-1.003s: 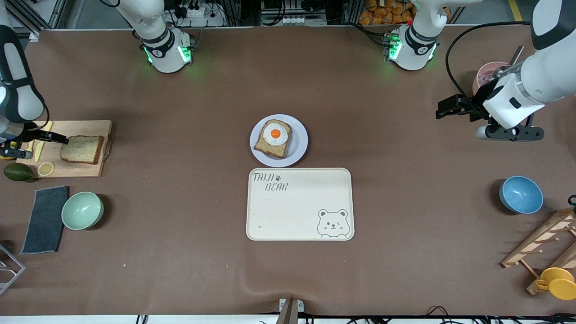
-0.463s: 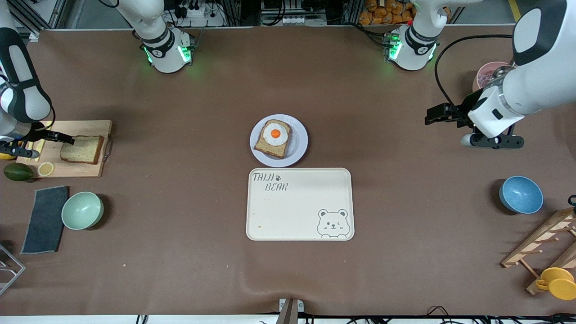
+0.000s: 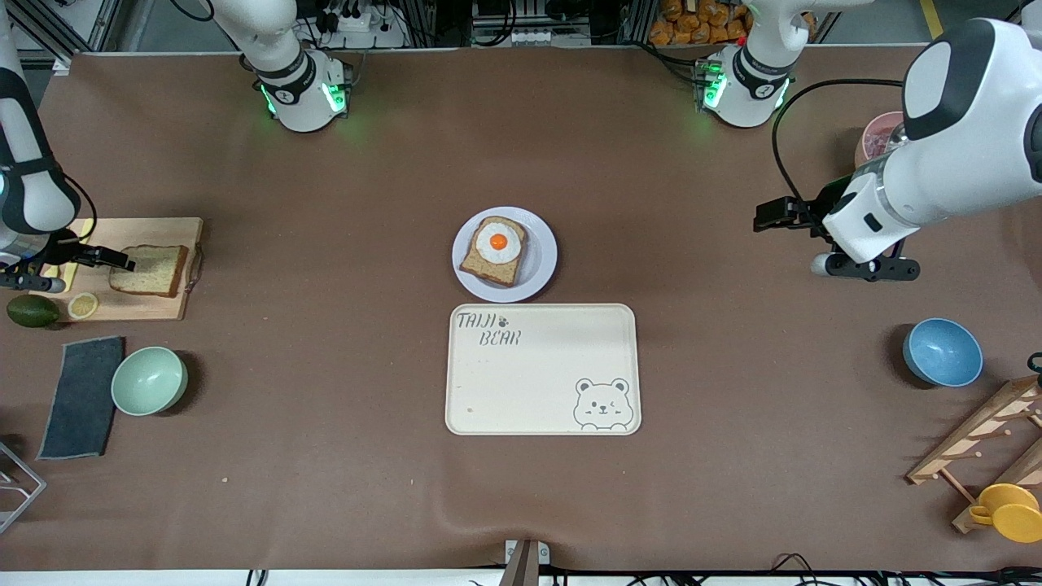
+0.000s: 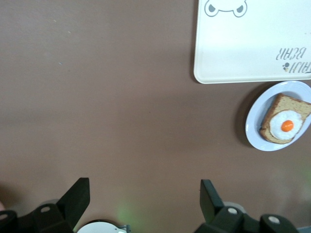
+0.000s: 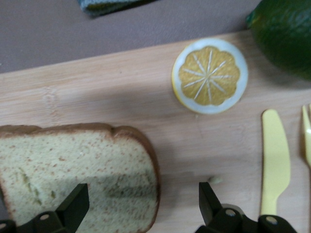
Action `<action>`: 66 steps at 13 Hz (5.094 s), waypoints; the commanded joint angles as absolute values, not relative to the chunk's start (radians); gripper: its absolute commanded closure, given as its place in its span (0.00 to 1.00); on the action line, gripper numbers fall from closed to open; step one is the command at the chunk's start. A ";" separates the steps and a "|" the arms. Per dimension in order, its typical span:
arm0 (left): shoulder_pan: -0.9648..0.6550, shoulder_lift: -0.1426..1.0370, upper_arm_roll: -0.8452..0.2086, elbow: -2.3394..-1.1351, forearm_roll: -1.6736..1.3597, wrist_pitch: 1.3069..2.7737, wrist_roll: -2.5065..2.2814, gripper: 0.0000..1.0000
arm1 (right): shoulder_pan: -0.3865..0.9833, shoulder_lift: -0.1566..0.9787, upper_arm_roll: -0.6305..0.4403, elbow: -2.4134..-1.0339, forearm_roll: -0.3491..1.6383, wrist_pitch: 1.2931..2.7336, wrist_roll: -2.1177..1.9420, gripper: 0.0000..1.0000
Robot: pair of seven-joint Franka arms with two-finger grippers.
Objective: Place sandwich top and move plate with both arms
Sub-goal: 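Grasp the bread slice with the right gripper and lift it, then carry the bread with the right gripper over the egg toast plate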
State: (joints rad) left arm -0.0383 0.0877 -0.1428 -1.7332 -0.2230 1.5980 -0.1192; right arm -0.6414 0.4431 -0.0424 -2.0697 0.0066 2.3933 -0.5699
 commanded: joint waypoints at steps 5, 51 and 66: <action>-0.043 0.158 -0.167 -1.744 -0.285 1.626 -0.043 0.00 | -0.672 0.500 -0.029 -2.010 0.031 2.364 -0.655 0.00; 0.072 0.163 -0.207 -2.345 -1.239 1.910 0.514 0.00 | 0.454 0.658 0.075 -1.462 0.425 1.715 -1.044 1.00; 0.063 0.311 -0.210 -2.382 -1.406 1.908 0.745 0.06 | 0.477 0.799 0.069 -1.330 0.434 1.717 -1.039 1.00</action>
